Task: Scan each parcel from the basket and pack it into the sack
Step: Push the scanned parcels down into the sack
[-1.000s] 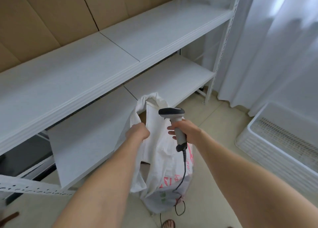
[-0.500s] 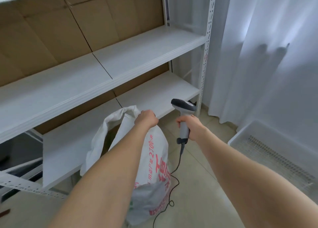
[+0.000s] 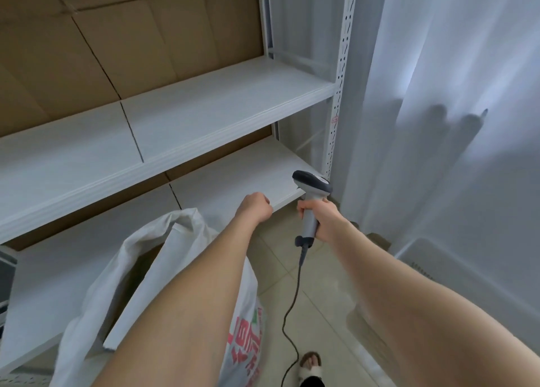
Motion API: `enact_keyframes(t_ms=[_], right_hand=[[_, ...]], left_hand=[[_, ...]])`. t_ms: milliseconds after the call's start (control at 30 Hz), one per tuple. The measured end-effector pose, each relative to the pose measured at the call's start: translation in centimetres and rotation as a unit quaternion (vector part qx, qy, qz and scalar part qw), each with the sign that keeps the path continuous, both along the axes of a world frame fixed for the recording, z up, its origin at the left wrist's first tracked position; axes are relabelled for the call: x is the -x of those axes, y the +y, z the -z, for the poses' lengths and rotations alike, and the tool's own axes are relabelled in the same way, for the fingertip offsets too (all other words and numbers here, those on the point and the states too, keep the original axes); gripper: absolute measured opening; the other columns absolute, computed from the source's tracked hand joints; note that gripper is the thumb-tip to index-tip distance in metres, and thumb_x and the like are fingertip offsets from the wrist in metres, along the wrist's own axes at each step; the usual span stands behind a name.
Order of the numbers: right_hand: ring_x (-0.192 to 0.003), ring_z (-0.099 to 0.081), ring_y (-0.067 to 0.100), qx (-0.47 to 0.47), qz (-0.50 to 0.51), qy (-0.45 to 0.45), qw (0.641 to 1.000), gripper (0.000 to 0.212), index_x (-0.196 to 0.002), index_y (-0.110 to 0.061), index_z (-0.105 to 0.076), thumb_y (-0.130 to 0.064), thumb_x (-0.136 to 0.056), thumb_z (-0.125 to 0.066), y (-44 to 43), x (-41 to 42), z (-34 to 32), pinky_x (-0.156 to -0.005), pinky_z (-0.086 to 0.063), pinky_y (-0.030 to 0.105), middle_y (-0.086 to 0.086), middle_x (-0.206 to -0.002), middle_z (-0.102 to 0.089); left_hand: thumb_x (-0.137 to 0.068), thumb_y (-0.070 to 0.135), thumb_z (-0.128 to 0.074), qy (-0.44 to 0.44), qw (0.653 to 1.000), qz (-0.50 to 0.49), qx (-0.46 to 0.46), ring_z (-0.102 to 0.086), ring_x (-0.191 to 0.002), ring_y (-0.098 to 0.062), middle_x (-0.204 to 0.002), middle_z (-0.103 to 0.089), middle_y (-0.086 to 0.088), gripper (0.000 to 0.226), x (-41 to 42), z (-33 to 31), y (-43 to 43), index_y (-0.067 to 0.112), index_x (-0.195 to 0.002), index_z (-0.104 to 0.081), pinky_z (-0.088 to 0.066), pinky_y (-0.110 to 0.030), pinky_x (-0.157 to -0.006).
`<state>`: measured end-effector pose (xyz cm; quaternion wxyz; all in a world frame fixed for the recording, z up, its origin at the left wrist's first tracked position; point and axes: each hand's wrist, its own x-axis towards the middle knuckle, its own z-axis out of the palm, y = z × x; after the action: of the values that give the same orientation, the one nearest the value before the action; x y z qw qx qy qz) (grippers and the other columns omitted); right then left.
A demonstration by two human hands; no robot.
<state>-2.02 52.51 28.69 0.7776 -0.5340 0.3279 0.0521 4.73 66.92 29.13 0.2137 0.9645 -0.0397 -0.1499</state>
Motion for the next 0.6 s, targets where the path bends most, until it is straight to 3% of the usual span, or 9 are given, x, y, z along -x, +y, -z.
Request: enact_keyframes(t_ms=[233, 367, 433, 500, 600], right_hand=[[-0.071, -0.056, 0.018, -0.024, 0.023, 0.021, 0.999, 0.019, -0.087, -0.012, -0.053, 0.003, -0.084, -0.066, -5.8, -12.2, 1.7, -0.081, -0.051, 0.036, 0.009, -0.08, -0.058], [-0.066, -0.051, 0.018, -0.03, 0.023, 0.04, 0.998, 0.021, -0.083, -0.011, -0.049, 0.008, -0.087, -0.057, -8.2, -17.8, 3.1, -0.068, -0.046, 0.031, 0.009, -0.077, -0.054], [-0.067, -0.049, 0.018, -0.025, 0.017, 0.052, 0.998, 0.018, -0.08, -0.01, -0.05, 0.005, -0.09, -0.05, -9.1, -21.0, 4.3, -0.07, -0.044, 0.032, 0.01, -0.081, -0.057], [-0.074, -0.051, 0.022, -0.011, 0.0, 0.07, 0.998, 0.013, -0.089, -0.004, -0.058, 0.001, -0.092, -0.047, -10.2, -24.5, 5.9, -0.08, -0.045, 0.035, 0.014, -0.093, -0.058], [-0.091, -0.053, 0.03, 0.009, -0.04, 0.124, 0.991, 0.031, -0.12, 0.004, -0.057, 0.001, -0.09, -0.051, -11.6, -29.5, 8.3, -0.098, -0.047, 0.044, 0.018, -0.106, -0.057]], left_hand=[[-0.096, 0.015, -0.052, 0.057, 0.997, -0.016, 0.052, -0.056, -0.095, -0.02, -0.122, -0.057, -0.009, 0.026, -11.2, 2.0, -6.1, 0.012, -0.121, -0.058, -0.046, -0.023, -0.071], [-0.095, 0.013, -0.052, 0.097, 0.993, -0.009, 0.06, -0.054, -0.115, -0.026, -0.131, -0.054, -0.008, 0.033, -16.0, 2.8, -8.9, 0.013, -0.128, -0.055, -0.048, -0.03, -0.089], [-0.095, 0.013, -0.052, 0.123, 0.99, -0.012, 0.066, -0.053, -0.116, -0.026, -0.132, -0.053, -0.009, 0.035, -18.3, 3.8, -9.9, 0.012, -0.13, -0.053, -0.049, -0.033, -0.092], [-0.095, 0.014, -0.052, 0.156, 0.984, -0.018, 0.08, -0.052, -0.117, -0.026, -0.133, -0.052, -0.009, 0.038, -20.4, 5.0, -10.9, 0.011, -0.133, -0.051, -0.05, -0.034, -0.092], [-0.098, 0.022, -0.049, 0.223, 0.964, -0.03, 0.138, -0.055, -0.112, -0.023, -0.126, -0.054, -0.007, 0.039, -23.5, 7.1, -12.4, 0.01, -0.135, -0.049, -0.05, -0.034, -0.089]])
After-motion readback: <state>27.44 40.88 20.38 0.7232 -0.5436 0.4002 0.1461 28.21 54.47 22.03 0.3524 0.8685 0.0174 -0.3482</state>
